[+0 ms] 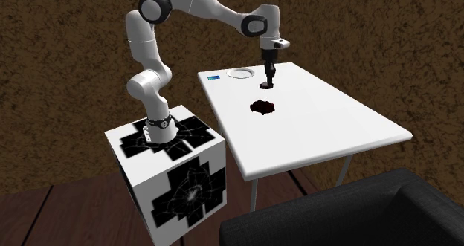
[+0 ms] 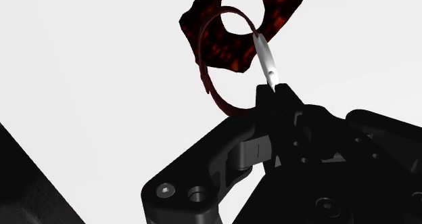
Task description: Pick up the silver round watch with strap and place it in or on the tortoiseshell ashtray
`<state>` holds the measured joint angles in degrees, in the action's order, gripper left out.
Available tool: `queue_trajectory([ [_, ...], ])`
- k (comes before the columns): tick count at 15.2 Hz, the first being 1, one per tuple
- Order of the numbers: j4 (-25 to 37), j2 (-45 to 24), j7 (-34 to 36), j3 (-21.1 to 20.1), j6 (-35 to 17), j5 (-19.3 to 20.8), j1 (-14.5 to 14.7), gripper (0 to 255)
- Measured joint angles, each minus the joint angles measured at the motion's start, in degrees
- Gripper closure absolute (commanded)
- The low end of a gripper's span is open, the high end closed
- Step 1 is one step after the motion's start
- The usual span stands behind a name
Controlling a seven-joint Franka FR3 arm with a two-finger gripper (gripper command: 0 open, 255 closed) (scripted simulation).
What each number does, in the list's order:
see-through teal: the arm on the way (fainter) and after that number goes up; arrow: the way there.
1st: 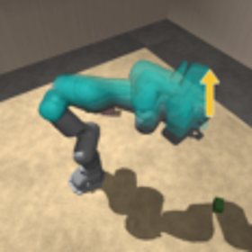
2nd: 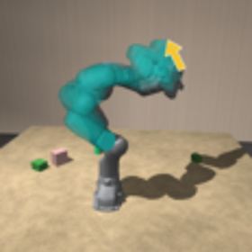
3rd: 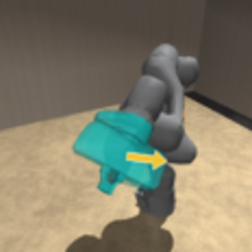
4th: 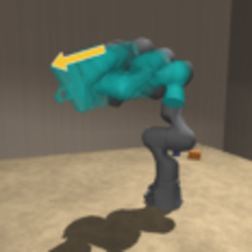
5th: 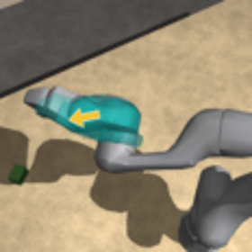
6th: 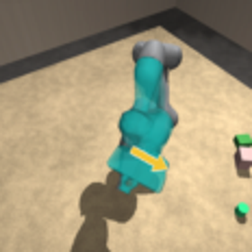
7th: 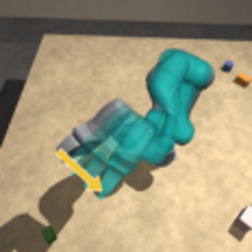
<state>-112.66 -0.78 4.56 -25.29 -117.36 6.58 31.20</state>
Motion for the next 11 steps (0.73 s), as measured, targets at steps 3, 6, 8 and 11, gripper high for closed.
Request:
queue_trajectory([
  [3, -1.6, -0.4, 0.6, -0.1, -1.9, 0.3, 0.1, 255],
  [6, -3.2, -1.1, 1.2, -0.1, -4.2, 0.9, 0.2, 255],
  [8, -4.1, -1.9, 1.6, -0.1, -5.7, 1.4, 0.2, 255],
  [11, -5.7, -2.6, 2.2, -0.1, -7.8, 2.0, 0.2, 255],
])
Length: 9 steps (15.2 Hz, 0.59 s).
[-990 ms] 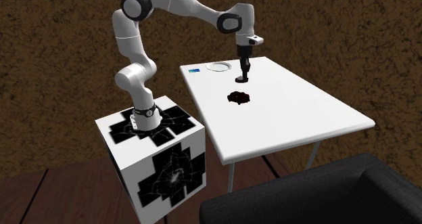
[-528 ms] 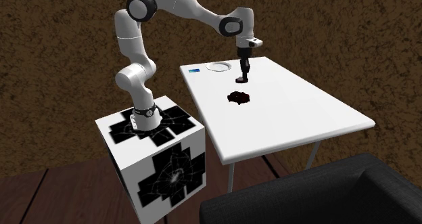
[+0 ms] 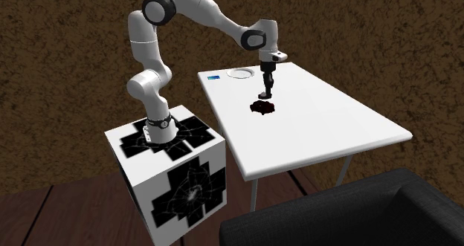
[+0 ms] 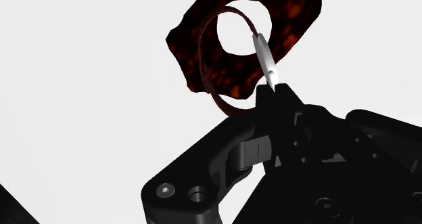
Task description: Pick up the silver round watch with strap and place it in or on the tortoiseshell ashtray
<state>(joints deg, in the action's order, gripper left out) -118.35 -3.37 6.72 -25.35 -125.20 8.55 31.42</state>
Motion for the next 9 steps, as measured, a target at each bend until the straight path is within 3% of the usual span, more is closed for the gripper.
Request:
queue_trajectory([
  [9, -1.3, -1.4, 0.9, 0.1, -2.5, 1.0, 0.1, 255],
])
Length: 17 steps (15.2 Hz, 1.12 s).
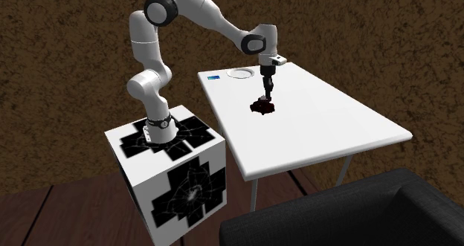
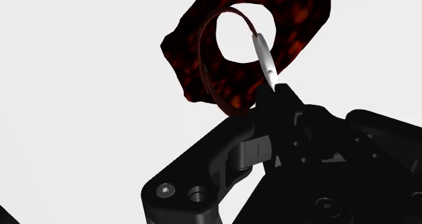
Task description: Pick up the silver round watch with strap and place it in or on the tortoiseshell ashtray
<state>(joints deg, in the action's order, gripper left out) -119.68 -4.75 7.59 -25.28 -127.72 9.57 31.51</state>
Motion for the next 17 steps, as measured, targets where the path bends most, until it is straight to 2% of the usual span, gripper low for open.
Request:
queue_trajectory([
  [1, 0.0, 0.0, 0.0, 0.0, 0.0, 0.0, 0.0, 255],
  [2, 0.0, 0.0, 0.0, 0.0, 0.0, 0.0, 0.0, 0],
  [8, 0.0, 0.0, 0.0, 0.0, 0.0, 0.0, 0.0, 0],
  [13, 3.2, 3.1, -1.4, -0.3, 5.7, -2.1, 0.0, 0],
  [17, 3.3, 3.7, -1.7, -0.3, 6.5, -2.5, 0.0, 0],
])
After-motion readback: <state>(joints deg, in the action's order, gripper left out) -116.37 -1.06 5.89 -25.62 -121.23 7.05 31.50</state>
